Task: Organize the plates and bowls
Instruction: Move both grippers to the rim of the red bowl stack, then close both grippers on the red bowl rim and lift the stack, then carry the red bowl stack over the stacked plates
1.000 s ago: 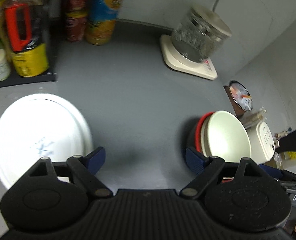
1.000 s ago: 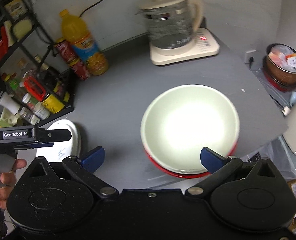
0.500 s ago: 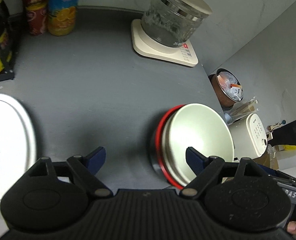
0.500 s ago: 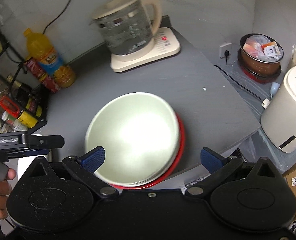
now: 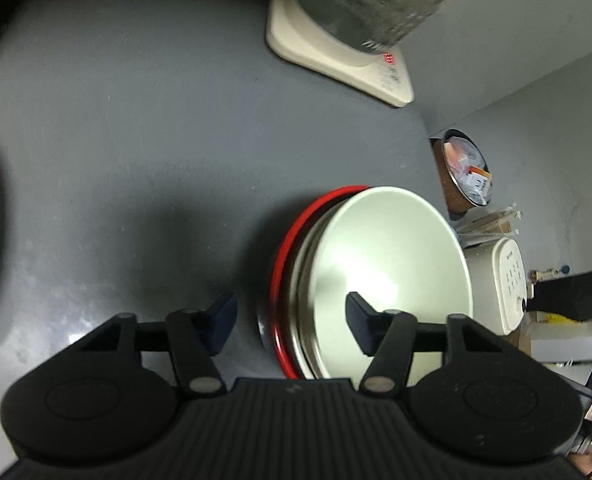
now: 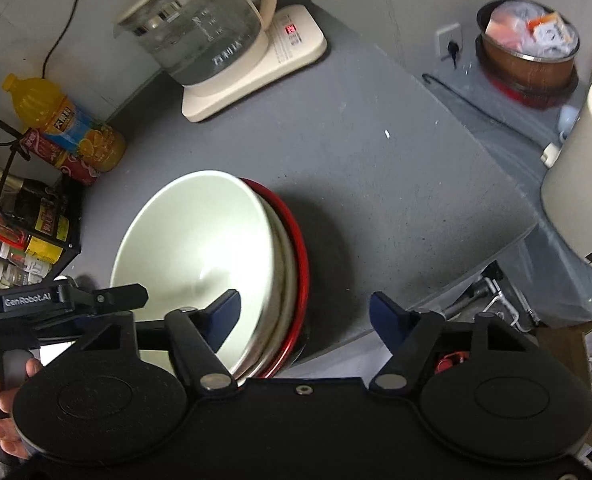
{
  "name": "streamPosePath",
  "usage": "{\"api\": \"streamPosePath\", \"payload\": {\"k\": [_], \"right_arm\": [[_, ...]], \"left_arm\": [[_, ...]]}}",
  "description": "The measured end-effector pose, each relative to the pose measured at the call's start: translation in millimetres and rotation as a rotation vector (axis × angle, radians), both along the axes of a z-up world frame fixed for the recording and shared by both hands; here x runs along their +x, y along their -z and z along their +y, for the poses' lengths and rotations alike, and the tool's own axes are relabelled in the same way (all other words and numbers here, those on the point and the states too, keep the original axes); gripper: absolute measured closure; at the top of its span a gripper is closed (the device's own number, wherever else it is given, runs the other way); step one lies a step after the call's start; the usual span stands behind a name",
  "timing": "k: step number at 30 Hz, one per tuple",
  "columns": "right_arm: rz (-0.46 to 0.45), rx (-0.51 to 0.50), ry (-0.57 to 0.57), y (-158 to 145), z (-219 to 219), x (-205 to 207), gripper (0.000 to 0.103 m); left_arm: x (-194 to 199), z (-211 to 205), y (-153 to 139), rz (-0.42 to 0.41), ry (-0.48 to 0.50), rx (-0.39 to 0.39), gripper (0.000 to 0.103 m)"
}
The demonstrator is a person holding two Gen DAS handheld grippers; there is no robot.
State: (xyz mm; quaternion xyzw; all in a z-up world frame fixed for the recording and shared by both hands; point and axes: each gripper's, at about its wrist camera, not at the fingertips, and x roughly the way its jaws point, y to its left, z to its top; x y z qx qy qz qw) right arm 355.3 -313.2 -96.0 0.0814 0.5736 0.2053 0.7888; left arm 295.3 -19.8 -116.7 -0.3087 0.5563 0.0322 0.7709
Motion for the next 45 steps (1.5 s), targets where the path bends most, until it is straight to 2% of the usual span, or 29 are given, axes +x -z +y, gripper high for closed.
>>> {"api": "streamPosePath", "payload": {"k": [9, 13, 17, 21, 29, 45], "right_arm": [[0.087, 0.028, -0.044, 26, 7, 17, 0.046], [0.108, 0.037, -0.065, 32, 12, 22, 0.053], [0.153, 0.088, -0.077, 40, 15, 25, 0.065], [0.141, 0.057, -0.091, 38, 22, 25, 0.066], [0.132, 0.089, -0.106, 33, 31, 22, 0.066], [0.087, 0.115, -0.212, 15, 95, 1, 0.066]], "left_arm": [[8, 4, 31, 0.058, -0.087, -0.081, 0.066], [8, 6, 39, 0.061, -0.109, -0.106, 0.068], [8, 9, 44, 0.057, -0.118, -0.130, 0.068], [6, 10, 46, 0.045, -0.114, -0.148, 0.067], [-8, 26, 42, 0.042, -0.143, -0.150, 0.068], [-53, 86, 15, -0.016, -0.221, -0.131, 0.068]]}}
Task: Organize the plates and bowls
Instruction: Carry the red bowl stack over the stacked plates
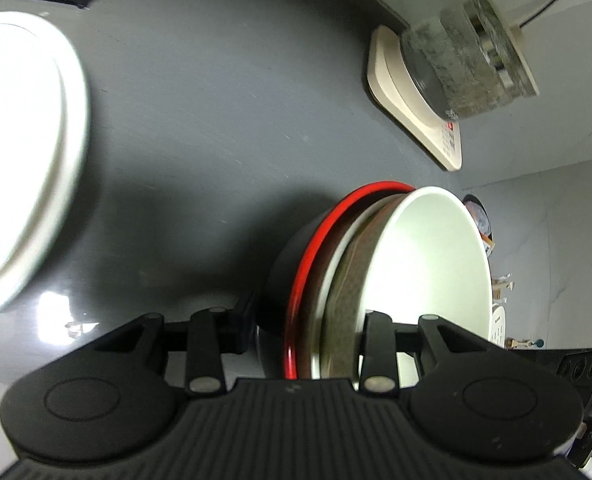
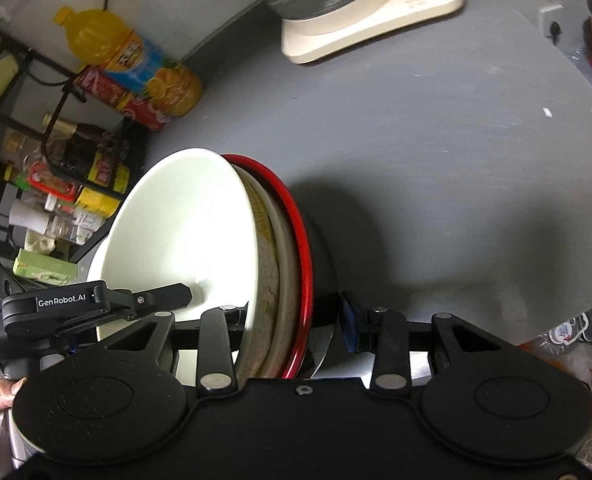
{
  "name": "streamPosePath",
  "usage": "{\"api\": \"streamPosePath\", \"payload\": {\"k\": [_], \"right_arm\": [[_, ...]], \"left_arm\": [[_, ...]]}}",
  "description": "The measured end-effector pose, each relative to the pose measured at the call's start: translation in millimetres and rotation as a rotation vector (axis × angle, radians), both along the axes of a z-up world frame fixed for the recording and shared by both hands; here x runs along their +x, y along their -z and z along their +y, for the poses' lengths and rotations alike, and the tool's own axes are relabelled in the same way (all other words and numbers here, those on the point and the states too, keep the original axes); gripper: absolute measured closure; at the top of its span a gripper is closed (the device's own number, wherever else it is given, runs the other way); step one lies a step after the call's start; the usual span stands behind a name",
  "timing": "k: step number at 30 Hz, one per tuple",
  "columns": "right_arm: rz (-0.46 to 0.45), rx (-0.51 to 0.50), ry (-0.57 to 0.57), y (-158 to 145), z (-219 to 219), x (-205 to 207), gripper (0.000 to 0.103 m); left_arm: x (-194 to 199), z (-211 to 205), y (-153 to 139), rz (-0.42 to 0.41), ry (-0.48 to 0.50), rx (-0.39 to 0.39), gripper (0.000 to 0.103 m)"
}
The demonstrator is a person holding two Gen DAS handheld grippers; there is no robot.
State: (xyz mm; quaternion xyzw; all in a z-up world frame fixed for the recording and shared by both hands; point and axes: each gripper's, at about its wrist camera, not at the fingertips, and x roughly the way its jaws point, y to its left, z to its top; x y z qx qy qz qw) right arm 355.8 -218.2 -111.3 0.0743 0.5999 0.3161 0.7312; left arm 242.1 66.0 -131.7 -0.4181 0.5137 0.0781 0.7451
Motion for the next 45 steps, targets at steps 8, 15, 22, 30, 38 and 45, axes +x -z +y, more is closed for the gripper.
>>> {"api": "streamPosePath", "payload": {"k": [8, 15, 22, 30, 38, 45], "right_arm": [[-0.022, 0.015, -0.057, -12, 34, -13, 0.066], [-0.039, 0.031, -0.112, -22, 65, -23, 0.066], [-0.052, 0.043, -0.174, -31, 101, -32, 0.066], [-0.054, 0.045, -0.246, -33, 143, -46, 0.066], [-0.046, 0.043, -0.295, -31, 177, -50, 0.066], [-0.035, 0.032, -0.323, -27, 203, -58, 0.066]], "left_arm": [[-24, 30, -12, -0.019, -0.058, 0.007, 0.068], [-49, 53, -24, -0.043, -0.110, 0.020, 0.068], [-79, 77, -34, -0.062, -0.170, 0.032, 0.068], [-102, 110, -40, -0.069, -0.231, 0.043, 0.068], [-119, 142, -40, -0.064, -0.280, 0.045, 0.068], [-131, 168, -36, -0.056, -0.310, 0.041, 0.068]]}}
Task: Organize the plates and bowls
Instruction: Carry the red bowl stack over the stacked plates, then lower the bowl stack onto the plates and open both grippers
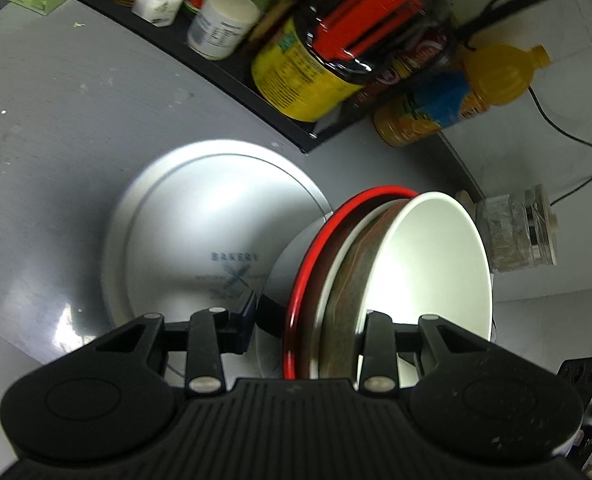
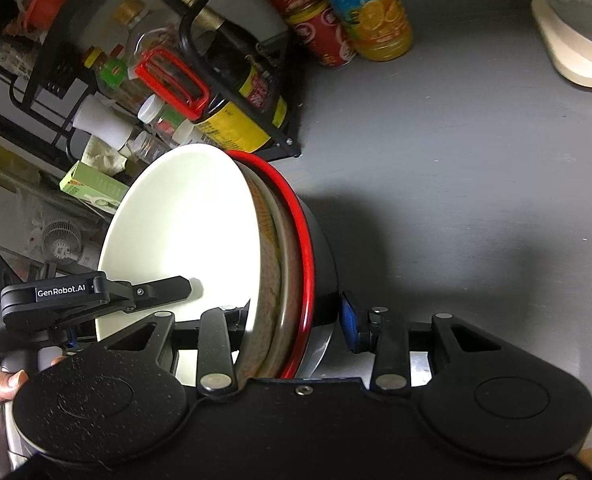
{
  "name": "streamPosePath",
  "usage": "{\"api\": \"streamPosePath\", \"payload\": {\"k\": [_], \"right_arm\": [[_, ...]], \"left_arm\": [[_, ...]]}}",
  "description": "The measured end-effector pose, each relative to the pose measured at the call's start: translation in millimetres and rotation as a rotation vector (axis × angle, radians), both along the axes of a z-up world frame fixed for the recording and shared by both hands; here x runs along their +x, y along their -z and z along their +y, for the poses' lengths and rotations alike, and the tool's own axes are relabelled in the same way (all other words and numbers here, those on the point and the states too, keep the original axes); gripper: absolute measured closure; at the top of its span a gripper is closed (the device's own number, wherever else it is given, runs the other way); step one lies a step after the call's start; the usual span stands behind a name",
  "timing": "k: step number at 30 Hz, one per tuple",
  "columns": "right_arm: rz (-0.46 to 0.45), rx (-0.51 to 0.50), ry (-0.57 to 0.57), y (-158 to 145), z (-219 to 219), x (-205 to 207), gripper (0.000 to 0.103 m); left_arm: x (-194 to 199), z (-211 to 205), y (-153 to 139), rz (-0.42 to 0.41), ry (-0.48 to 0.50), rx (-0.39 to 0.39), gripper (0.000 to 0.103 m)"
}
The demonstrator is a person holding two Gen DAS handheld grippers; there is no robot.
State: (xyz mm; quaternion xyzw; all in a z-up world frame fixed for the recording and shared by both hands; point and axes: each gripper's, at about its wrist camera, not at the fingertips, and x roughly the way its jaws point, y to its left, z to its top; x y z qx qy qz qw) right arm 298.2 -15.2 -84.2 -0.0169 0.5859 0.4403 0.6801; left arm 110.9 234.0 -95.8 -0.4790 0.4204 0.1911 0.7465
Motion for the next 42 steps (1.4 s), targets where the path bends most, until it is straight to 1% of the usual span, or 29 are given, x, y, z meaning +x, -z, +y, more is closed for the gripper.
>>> {"api": "streamPosePath", "payload": {"k": [7, 18, 29, 42], "right_arm": [[0.008, -0.014, -0.012, 7, 22, -8, 0.066], [0.026, -0.040, 0.004, 21, 41, -22, 0.066], [0.036, -0.058, 0.024, 29, 51, -26, 0.066], [0.038, -0.072, 0.032, 31, 58, -23, 0.066]], "left_arm": [[-8, 22, 8, 0.011, -0.020, -0.011, 0.068], [-16, 46, 25, 0.033, -0.022, -0.029, 0.068], [-17, 56, 32, 0.048, -0.014, -0.036, 0.068], [-18, 58, 30, 0.057, -0.011, -0.035, 0.068]]}}
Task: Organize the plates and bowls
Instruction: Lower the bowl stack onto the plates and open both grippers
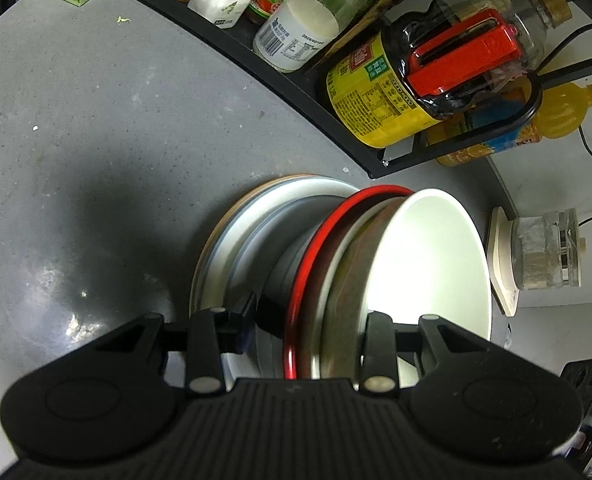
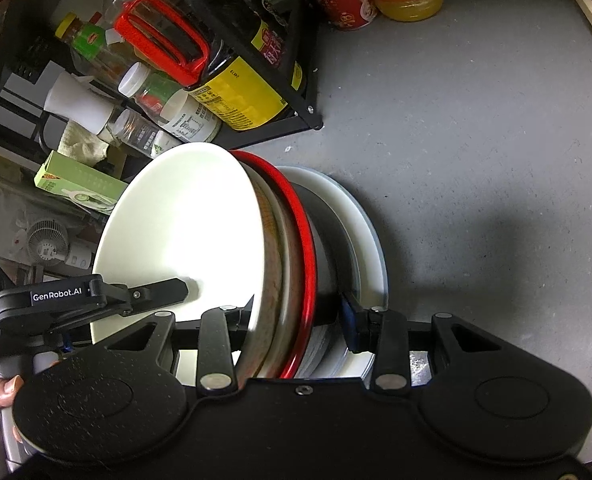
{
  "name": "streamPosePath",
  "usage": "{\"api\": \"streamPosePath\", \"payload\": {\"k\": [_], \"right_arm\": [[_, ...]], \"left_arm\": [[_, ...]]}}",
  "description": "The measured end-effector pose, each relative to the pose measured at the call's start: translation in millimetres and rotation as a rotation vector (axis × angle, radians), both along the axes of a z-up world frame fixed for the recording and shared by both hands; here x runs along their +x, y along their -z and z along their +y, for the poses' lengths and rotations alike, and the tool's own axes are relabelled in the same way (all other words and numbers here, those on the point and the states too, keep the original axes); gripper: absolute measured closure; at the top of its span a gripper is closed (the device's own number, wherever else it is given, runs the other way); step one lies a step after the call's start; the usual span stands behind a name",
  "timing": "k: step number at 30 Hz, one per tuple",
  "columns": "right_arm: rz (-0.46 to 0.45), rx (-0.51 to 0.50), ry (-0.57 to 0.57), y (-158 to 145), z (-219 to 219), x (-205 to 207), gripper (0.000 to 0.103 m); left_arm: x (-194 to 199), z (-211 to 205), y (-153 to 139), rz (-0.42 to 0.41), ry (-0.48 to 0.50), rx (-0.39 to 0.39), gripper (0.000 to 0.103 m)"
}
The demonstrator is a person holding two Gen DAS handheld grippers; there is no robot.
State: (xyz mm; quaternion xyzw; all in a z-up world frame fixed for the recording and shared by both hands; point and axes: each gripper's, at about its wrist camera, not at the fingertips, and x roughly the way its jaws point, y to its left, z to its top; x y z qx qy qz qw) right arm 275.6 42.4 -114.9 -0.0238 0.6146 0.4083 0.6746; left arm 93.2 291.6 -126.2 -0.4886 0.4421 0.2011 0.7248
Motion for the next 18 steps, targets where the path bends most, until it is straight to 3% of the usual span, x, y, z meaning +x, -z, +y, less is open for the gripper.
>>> {"api": "streamPosePath", "payload": {"k": [10, 18], "right_arm": [[0.006, 0.026, 0.084, -7, -10, -6, 0.059], [-0.093, 0.037, 0.160, -32, -28, -24, 0.040]], "left_arm": [[0, 0, -23, -0.013, 0.060, 0.087, 0.059], [1, -4, -39, 0.006, 0.156, 0.216, 0.048]]}}
